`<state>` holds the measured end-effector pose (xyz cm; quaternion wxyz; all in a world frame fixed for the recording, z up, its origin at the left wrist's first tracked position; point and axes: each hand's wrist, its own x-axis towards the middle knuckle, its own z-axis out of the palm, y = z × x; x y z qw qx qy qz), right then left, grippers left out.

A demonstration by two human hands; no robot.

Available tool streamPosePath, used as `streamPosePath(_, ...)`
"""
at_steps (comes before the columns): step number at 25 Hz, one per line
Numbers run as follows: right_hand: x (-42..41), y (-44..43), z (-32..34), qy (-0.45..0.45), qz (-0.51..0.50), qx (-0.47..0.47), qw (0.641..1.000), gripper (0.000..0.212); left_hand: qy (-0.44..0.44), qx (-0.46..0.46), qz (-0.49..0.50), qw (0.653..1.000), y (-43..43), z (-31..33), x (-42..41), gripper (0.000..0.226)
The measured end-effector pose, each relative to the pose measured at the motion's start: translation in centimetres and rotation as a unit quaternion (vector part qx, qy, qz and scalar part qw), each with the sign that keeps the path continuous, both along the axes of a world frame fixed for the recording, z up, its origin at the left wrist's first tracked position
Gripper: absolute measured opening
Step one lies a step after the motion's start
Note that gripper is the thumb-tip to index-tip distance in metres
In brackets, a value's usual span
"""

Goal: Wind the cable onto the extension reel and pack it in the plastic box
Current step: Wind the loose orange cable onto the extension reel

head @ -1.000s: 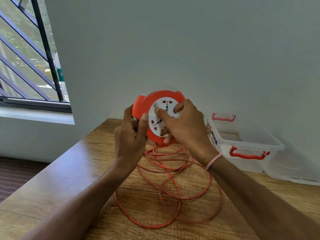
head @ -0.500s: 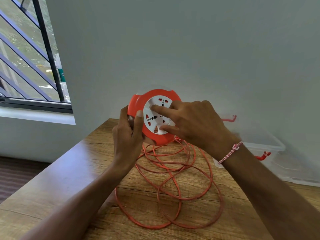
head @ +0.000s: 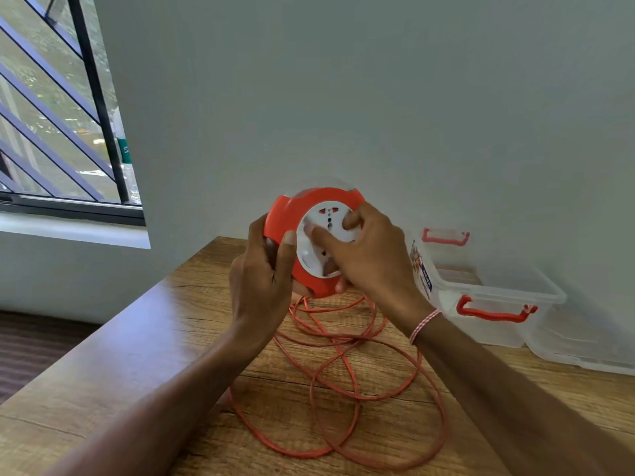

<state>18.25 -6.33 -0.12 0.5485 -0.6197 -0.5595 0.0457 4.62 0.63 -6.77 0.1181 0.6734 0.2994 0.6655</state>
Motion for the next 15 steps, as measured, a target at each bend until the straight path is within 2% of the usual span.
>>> streamPosePath(1,-0.2,0.0,0.0,0.140,0.058,-0.037,0.988,0.053,0.000,0.000,0.007,1.000,0.1,0.0,0.0,0.047)
streamPosePath(2,-0.3,-0.2,0.1,0.214,0.096,-0.062,0.970,0.050,-0.004,-0.001,0.010,1.000,0.2,0.0,-0.1,0.044)
streamPosePath(3,-0.3,-0.3,0.3,0.213,0.108,-0.067,0.969,0.048,-0.012,-0.005,0.009,1.000,0.3,0.0,-0.2,0.039)
streamPosePath(4,-0.1,-0.5,0.6,0.127,0.085,-0.055,0.987,0.046,-0.024,-0.012,0.003,1.000,0.3,0.0,-0.3,0.033)
streamPosePath(5,0.4,-0.5,0.9,-0.028,0.027,-0.025,0.999,0.047,-0.037,-0.021,-0.001,0.999,0.4,0.2,-0.4,0.030)
streamPosePath(6,0.9,-0.5,1.3,-0.201,-0.046,0.017,0.978,0.050,-0.047,-0.029,-0.001,0.998,0.5,0.3,-0.4,0.029)
streamPosePath(7,1.5,-0.6,1.7,-0.343,-0.091,0.063,0.933,0.054,-0.053,-0.032,0.003,0.998,0.6,0.4,-0.5,0.029)
streamPosePath(8,2.0,-0.7,2.1,-0.437,-0.092,0.088,0.890,0.058,-0.056,-0.033,0.004,0.998,0.6,0.4,-0.5,0.029)
streamPosePath(11,2.5,-1.0,2.5,-0.571,-0.057,0.063,0.816,0.067,-0.056,-0.038,-0.009,0.998,0.6,0.4,-0.4,0.027)
streamPosePath(13,2.1,-1.0,1.9,-0.593,-0.061,0.062,0.800,0.067,-0.053,-0.042,-0.017,0.998,0.7,0.2,-0.4,0.027)
streamPosePath(15,1.8,-0.9,1.5,-0.588,-0.064,0.075,0.803,0.063,-0.052,-0.043,-0.026,0.997,0.7,0.2,-0.4,0.029)
